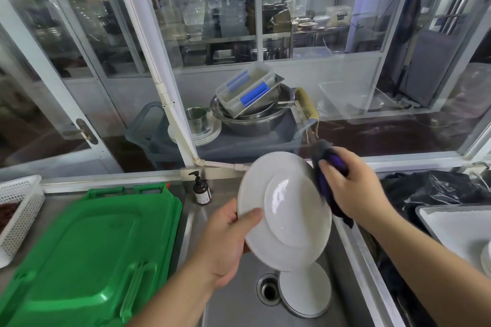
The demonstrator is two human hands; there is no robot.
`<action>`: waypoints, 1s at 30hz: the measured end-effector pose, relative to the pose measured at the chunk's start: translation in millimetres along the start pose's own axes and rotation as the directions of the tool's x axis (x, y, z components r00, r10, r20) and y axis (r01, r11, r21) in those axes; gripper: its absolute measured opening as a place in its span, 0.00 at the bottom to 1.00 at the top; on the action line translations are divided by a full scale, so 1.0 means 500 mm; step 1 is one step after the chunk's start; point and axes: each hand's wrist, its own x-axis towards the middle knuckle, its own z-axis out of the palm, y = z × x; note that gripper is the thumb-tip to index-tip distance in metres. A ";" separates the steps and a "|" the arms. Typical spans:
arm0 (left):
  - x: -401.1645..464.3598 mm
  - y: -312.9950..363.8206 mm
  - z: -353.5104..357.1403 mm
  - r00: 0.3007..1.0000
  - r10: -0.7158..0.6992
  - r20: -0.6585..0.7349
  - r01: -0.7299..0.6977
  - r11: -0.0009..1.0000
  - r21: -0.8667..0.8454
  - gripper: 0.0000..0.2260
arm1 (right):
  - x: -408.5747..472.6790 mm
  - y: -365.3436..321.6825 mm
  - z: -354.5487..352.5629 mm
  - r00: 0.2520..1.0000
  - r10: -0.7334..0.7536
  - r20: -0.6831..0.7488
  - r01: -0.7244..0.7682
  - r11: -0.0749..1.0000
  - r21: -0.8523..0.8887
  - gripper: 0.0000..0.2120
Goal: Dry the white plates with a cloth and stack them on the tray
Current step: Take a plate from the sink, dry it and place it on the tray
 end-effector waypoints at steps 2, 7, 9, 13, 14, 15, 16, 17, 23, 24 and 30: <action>0.000 -0.007 0.007 0.999 0.026 0.040 -0.027 0.999 0.043 0.16 | 0.007 -0.003 0.018 0.980 -0.198 0.032 0.200 0.965 -0.171 0.12; -0.007 -0.011 0.018 0.991 0.062 0.120 -0.071 0.995 0.068 0.13 | -0.011 -0.060 0.037 0.779 -0.614 0.125 0.625 0.747 -0.227 0.12; -0.010 -0.011 0.027 0.989 0.082 0.122 -0.094 0.991 0.093 0.08 | -0.032 -0.084 0.052 0.635 -0.724 0.270 0.773 0.599 -0.209 0.14; -0.018 -0.005 0.023 0.992 0.102 0.076 -0.108 0.991 0.074 0.15 | -0.058 -0.100 0.069 0.435 -0.781 0.449 0.900 0.387 -0.200 0.16; -0.020 -0.005 0.019 0.990 0.098 0.098 -0.104 0.993 0.059 0.13 | -0.053 -0.099 0.068 0.457 -0.784 0.421 0.890 0.399 -0.222 0.15; -0.023 -0.004 0.017 0.988 0.092 0.125 -0.099 0.994 0.049 0.11 | -0.046 -0.098 0.066 0.501 -0.778 0.379 0.864 0.431 -0.258 0.15; -0.027 -0.002 0.016 0.986 0.086 0.139 -0.093 0.995 0.047 0.10 | -0.038 -0.098 0.063 0.556 -0.762 0.331 0.828 0.474 -0.298 0.15; -0.027 -0.002 0.013 0.987 0.081 0.141 -0.088 0.995 0.046 0.09 | -0.027 -0.098 0.060 0.607 -0.742 0.283 0.790 0.523 -0.321 0.16; -0.032 0.004 -0.003 0.991 0.104 0.080 -0.105 0.994 0.008 0.10 | 0.026 -0.086 0.005 0.953 -0.234 0.191 0.263 0.953 -0.150 0.08; -0.034 0.005 -0.003 0.991 0.112 0.069 -0.112 0.994 -0.004 0.09 | 0.031 -0.079 -0.004 0.973 -0.124 0.195 0.147 0.983 -0.108 0.09; -0.030 0.024 0.008 0.990 0.139 -0.007 -0.139 0.981 -0.133 0.16 | 0.015 -0.028 -0.005 0.936 0.276 0.217 -0.349 0.808 0.476 0.08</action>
